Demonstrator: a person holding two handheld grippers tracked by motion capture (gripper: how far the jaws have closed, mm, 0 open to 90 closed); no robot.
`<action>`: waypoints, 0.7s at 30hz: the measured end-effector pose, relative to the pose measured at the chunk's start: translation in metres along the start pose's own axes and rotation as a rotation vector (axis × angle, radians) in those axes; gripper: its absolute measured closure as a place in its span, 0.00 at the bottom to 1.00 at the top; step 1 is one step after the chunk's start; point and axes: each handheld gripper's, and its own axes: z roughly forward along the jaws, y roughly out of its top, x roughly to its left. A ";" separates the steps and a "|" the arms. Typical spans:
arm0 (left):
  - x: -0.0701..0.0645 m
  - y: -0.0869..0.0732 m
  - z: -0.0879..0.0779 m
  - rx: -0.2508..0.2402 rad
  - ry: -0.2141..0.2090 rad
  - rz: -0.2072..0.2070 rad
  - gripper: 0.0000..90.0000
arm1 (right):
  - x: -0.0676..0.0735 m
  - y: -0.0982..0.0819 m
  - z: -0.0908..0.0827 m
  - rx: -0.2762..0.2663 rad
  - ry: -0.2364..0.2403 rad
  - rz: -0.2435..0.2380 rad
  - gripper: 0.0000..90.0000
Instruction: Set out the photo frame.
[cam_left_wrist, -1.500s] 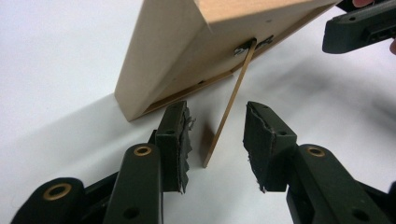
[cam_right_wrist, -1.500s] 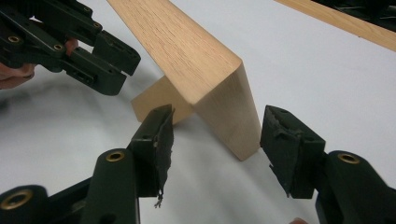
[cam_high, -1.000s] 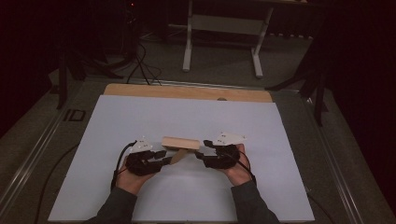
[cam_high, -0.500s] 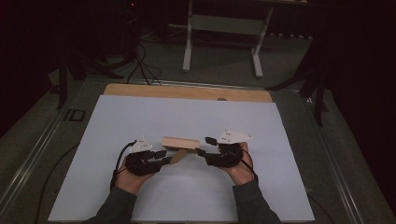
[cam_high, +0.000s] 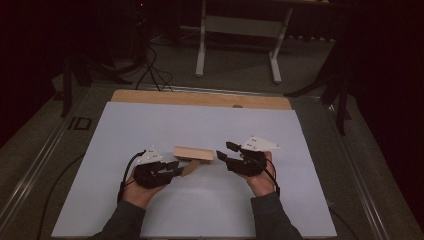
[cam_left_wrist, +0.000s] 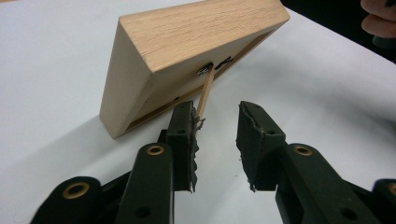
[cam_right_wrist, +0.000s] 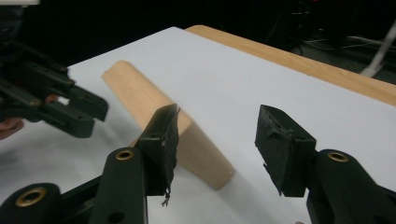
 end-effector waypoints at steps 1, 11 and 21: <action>0.000 0.000 0.000 0.001 0.001 0.004 0.76 | -0.002 -0.001 0.000 -0.006 -0.006 0.006 0.55; -0.003 0.003 -0.002 -0.001 0.001 0.013 0.79 | -0.013 -0.017 0.012 0.023 -0.105 0.078 0.64; -0.006 0.003 0.000 -0.004 0.027 0.020 0.87 | -0.016 -0.022 0.017 0.005 -0.095 0.131 0.95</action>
